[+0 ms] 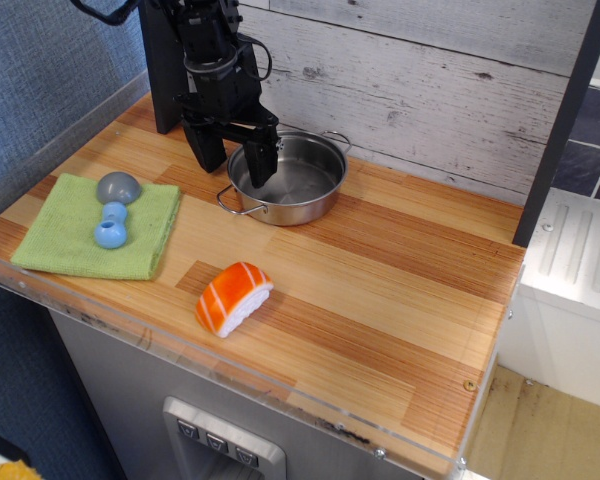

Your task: Move the pot near the wall.

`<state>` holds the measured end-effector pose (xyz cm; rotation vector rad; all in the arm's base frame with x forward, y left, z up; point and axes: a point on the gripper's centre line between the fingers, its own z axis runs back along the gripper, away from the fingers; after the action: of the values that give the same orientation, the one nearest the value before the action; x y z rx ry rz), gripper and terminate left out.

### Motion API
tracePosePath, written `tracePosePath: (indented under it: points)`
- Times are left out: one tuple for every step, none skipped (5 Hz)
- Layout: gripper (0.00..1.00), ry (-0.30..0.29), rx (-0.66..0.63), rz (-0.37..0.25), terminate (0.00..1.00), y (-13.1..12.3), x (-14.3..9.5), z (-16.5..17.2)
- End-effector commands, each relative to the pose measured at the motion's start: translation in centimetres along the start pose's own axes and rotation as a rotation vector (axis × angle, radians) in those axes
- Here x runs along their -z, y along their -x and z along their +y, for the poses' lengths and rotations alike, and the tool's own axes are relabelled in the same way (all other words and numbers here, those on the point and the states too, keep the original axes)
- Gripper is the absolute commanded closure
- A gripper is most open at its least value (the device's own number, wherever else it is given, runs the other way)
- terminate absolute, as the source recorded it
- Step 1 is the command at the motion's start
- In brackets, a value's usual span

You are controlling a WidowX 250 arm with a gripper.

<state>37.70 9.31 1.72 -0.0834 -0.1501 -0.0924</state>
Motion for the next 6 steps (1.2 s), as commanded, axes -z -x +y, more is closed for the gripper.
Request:
tracePosePath:
  points:
    - [0.0,-0.037,0.036,-0.141,0.0,-1.2,-6.6,-0.7]
    - [0.0,-0.033,0.046,-0.175,0.0,-1.0,-8.7,-1.5]
    - [0.0,-0.01,0.062,-0.201,0.0,-0.2,-10.5,-2.2]
    - [0.0,-0.01,0.062,-0.201,0.0,-0.2,-10.5,-2.2]
    - [0.0,-0.01,0.062,-0.201,0.0,-0.2,-10.5,-2.2]
    - [0.0,-0.01,0.062,-0.201,0.0,-0.2,-10.5,-2.2]
